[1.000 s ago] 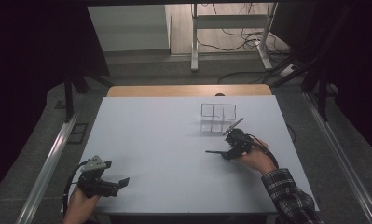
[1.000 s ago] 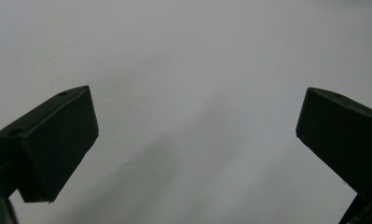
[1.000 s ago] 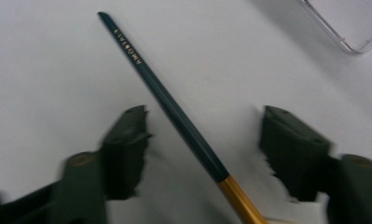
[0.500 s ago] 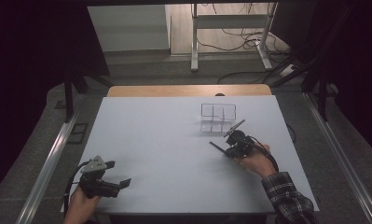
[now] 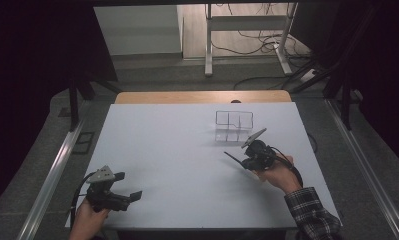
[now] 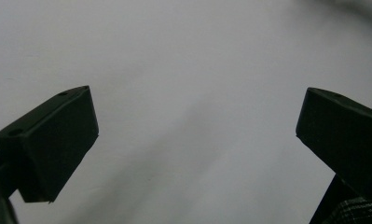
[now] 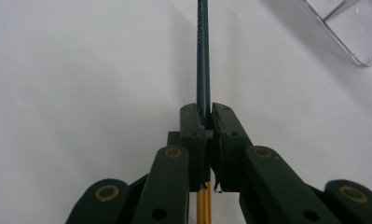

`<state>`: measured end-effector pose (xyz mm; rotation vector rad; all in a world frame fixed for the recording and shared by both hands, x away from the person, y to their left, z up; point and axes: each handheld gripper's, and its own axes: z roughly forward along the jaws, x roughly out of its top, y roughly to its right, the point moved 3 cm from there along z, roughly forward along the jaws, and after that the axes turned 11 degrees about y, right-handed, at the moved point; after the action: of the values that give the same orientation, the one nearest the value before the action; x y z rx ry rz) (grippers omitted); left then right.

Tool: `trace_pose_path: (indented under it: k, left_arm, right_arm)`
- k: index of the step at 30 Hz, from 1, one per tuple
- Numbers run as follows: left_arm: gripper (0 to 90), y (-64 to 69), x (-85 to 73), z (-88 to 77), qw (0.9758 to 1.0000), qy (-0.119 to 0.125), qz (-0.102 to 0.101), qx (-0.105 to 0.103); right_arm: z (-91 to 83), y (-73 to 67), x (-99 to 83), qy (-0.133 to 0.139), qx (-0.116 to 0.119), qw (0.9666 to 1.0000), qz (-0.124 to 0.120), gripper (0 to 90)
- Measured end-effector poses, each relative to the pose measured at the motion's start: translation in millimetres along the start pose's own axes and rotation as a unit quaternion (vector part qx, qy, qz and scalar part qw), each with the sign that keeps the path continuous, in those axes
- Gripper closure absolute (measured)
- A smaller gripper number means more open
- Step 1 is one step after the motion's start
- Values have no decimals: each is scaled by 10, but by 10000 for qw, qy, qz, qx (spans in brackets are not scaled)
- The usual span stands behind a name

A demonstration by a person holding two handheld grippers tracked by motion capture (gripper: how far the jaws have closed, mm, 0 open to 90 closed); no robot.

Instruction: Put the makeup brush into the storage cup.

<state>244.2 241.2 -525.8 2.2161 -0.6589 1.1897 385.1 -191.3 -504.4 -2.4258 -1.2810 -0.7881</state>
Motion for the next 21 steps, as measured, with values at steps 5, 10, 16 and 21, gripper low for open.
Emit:
trace_pose_path:
  k: [5,10,16,21]
  left_arm:
    - [0,37,12,29,9999,-73,81,-16]
    - [0,90,41,57,9998,-81,165,-56]
    - [0,146,67,115,9994,-200,277,-53]
    - [0,187,94,156,9989,-247,387,-74]
  right_arm:
    - [-53,-36,7,30,25,9999,-112,839]
    - [-93,-56,4,31,47,9998,-169,839]
    - [-133,-97,7,44,79,9996,-262,839]
    - [-131,-138,7,-16,119,9993,-340,839]
